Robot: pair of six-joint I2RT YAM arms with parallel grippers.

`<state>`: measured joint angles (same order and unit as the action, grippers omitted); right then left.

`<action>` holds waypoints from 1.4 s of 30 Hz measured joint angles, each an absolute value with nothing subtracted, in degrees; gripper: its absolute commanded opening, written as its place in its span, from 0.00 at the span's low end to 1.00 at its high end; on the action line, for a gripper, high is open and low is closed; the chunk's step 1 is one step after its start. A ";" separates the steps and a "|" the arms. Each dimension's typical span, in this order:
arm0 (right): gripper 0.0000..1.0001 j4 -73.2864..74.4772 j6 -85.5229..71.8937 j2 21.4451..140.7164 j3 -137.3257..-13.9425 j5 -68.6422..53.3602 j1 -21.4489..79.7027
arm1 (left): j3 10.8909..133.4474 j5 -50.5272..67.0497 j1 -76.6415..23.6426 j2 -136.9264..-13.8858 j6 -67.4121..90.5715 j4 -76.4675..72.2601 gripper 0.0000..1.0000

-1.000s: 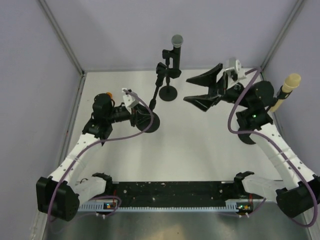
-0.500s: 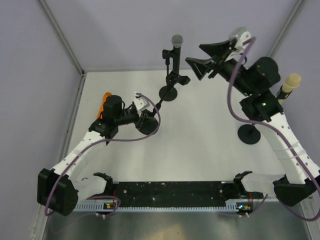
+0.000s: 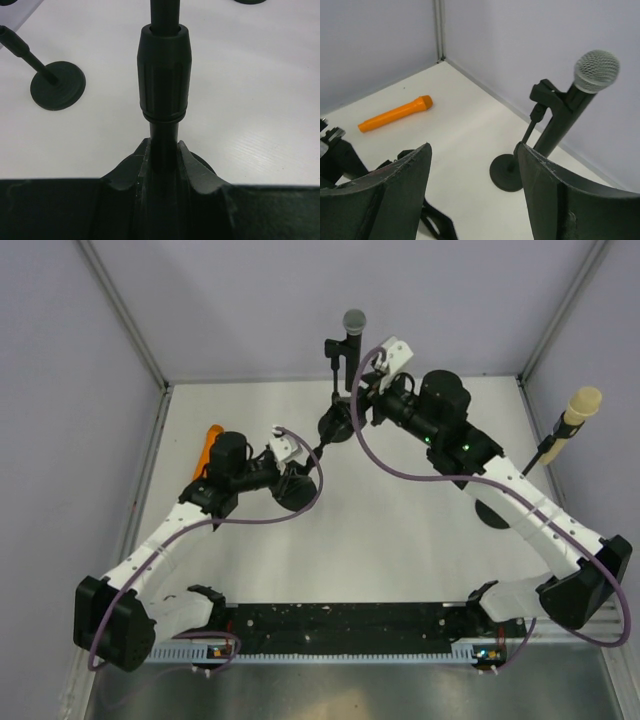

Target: Remove the microphone from the stand

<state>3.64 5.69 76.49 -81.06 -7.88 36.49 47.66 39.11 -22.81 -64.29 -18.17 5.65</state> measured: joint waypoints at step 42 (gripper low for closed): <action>0.99 5.58 20.56 67.72 -56.99 -20.73 30.46 | 34.50 16.19 10.59 -60.12 2.83 -30.61 0.00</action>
<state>5.58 20.56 67.72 -56.99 -20.73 30.46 34.50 16.19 10.59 -60.12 2.83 -30.61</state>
